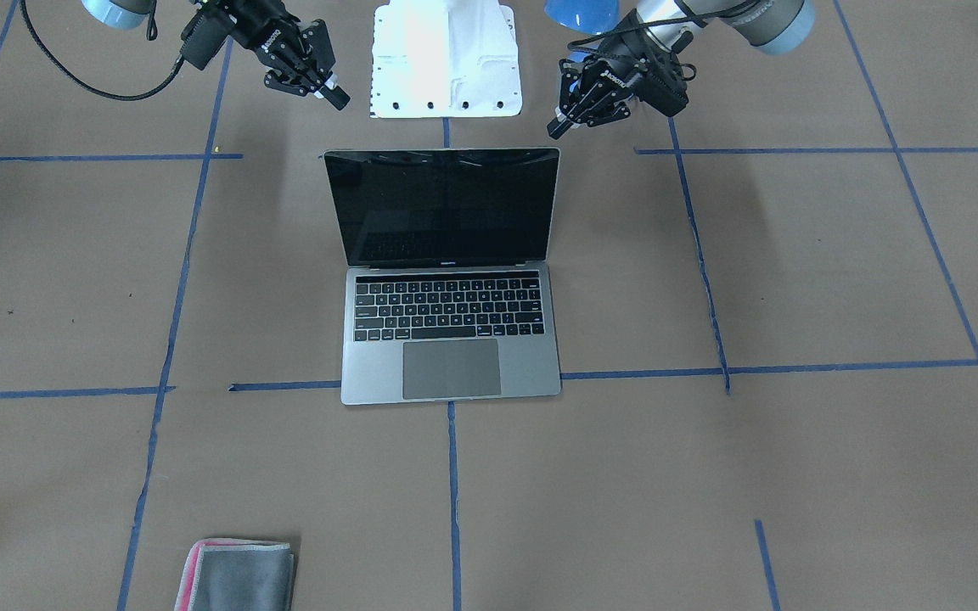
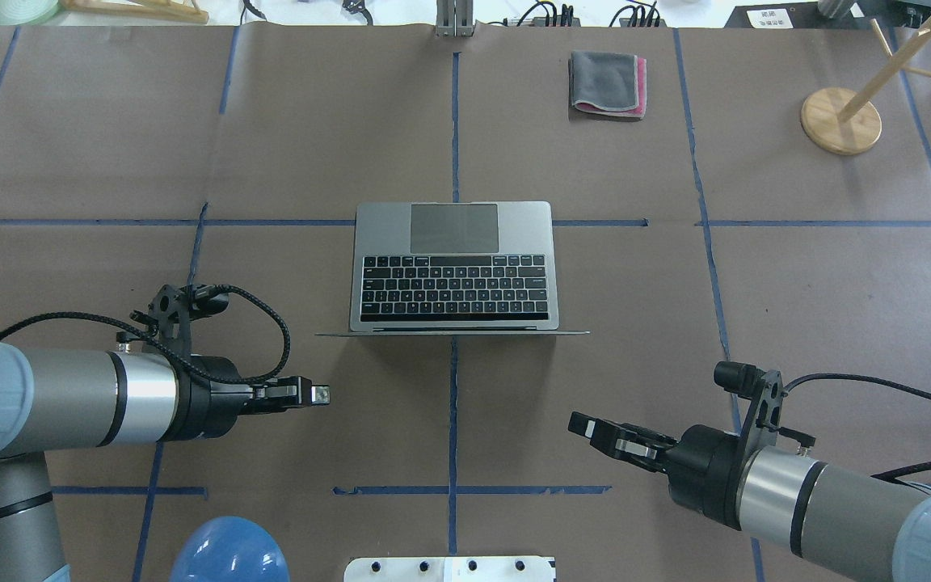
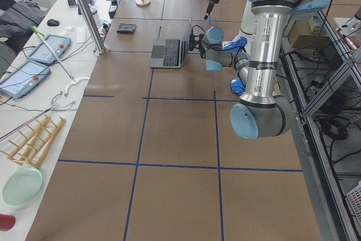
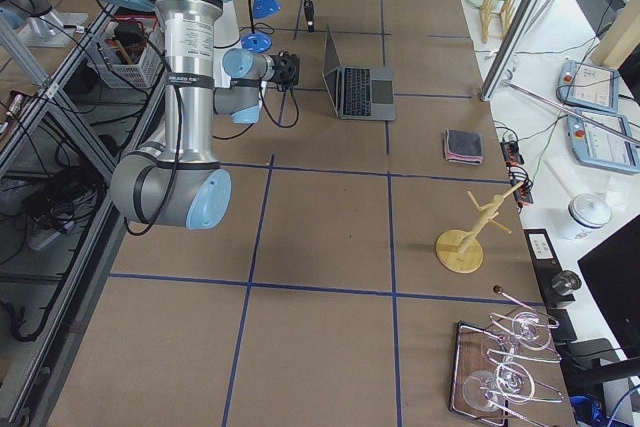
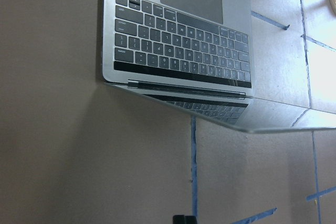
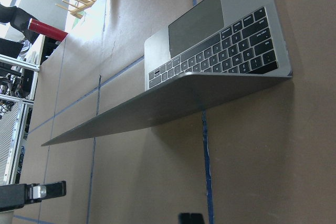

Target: Close laptop

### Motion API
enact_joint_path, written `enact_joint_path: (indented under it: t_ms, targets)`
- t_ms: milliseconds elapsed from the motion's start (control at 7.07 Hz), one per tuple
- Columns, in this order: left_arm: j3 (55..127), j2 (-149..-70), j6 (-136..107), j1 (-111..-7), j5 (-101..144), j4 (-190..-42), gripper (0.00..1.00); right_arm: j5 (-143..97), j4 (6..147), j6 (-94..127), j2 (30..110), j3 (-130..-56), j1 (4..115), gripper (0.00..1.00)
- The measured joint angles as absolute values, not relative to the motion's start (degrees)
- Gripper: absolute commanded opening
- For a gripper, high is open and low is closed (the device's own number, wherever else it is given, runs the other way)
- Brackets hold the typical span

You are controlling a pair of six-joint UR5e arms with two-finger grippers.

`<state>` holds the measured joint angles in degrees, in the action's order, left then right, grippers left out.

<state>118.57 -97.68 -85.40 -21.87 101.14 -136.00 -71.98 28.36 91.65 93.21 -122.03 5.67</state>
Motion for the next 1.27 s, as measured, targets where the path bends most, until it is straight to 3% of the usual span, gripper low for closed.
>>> enact_joint_path:
  t_ms: [1274]
  targets:
    - [117.68, -101.07, -87.89, -21.45, 97.73, -133.33, 0.0, -69.87, 44.01, 91.57, 84.09, -120.44, 11.63, 0.01]
